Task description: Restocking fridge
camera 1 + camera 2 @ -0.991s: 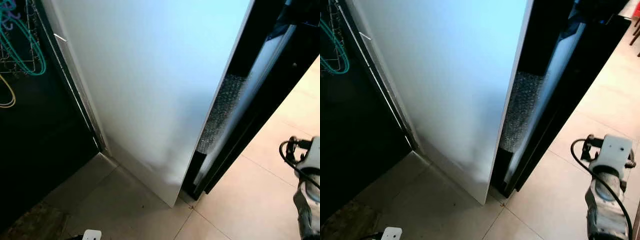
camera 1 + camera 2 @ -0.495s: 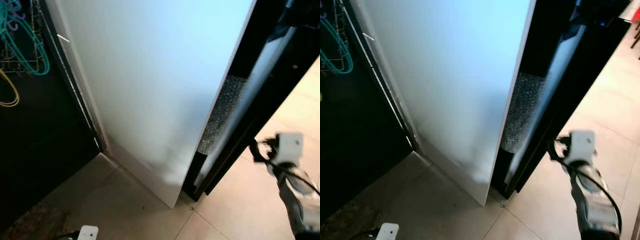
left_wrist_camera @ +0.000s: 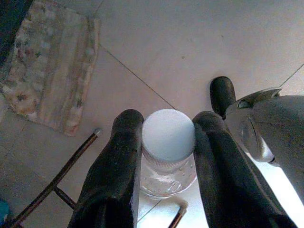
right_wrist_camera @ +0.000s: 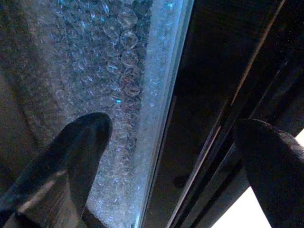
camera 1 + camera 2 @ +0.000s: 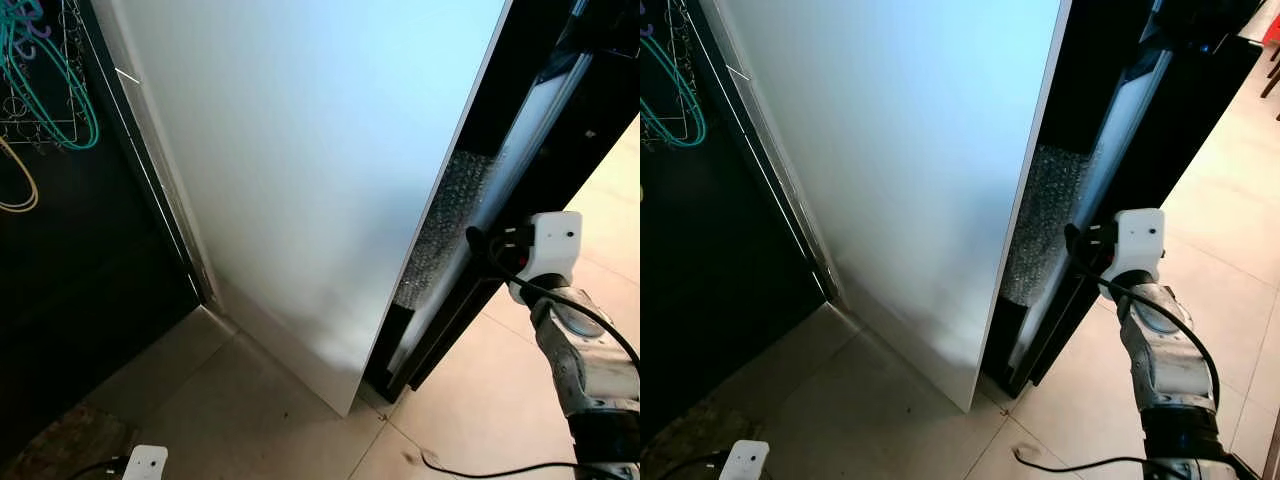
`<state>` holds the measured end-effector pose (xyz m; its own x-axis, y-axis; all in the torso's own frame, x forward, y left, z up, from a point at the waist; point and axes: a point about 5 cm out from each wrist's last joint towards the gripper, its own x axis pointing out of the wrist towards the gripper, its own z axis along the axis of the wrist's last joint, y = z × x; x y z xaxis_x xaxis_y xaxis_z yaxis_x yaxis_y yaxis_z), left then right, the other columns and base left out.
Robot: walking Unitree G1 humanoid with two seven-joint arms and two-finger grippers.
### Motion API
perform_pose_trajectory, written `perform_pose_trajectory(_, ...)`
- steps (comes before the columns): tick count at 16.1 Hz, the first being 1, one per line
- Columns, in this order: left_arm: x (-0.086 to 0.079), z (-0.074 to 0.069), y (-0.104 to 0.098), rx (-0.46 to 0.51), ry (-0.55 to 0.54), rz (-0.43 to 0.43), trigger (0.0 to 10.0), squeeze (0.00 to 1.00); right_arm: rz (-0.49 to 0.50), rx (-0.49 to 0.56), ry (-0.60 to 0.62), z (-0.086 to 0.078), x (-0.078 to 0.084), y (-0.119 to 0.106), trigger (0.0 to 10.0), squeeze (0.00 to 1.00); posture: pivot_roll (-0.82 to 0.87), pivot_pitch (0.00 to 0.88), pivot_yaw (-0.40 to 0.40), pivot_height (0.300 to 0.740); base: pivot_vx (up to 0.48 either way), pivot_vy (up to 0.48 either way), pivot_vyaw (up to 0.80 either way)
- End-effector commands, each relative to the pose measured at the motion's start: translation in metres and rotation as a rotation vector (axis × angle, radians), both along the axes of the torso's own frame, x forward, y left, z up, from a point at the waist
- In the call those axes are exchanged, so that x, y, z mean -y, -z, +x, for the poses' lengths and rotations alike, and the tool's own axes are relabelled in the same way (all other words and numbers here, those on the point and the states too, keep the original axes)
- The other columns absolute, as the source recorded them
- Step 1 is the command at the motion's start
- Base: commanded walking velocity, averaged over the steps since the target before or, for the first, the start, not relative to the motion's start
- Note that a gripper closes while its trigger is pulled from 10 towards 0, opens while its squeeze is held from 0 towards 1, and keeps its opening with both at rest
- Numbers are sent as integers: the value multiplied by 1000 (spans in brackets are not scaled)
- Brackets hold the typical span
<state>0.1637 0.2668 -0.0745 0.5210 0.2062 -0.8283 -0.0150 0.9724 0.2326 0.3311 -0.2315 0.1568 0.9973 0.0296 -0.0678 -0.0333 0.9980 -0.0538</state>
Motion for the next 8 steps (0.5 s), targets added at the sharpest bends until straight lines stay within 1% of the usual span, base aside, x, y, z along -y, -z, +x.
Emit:
perform_pose_trajectory(1, -1, -6, 3, -35, -9, -5, 10000, 0, -21, 9, 16, 3, 2, -3, 10000, 0, 48, 97, -58, 740, 0, 0, 0)
perform_pose_trajectory(3, 1, -6, 3, -34, -10, -9, 10000, 0, -54, 33, 84, 7, 8, -9, 10000, 0, 52, 101, -61, 740, 0, 0, 0)
perform_pose_trajectory(6, 3, -7, 5, -36, -7, -12, 10000, 0, -45, 37, 109, 7, 12, -8, 10000, 0, 52, 99, -59, 740, 0, 0, 0)
perform_pose_trajectory(8, 4, -7, 5, -36, -6, -12, 10000, 0, -60, 44, 104, 7, 11, -8, 10000, 0, 53, 97, -60, 740, 0, 0, 0)
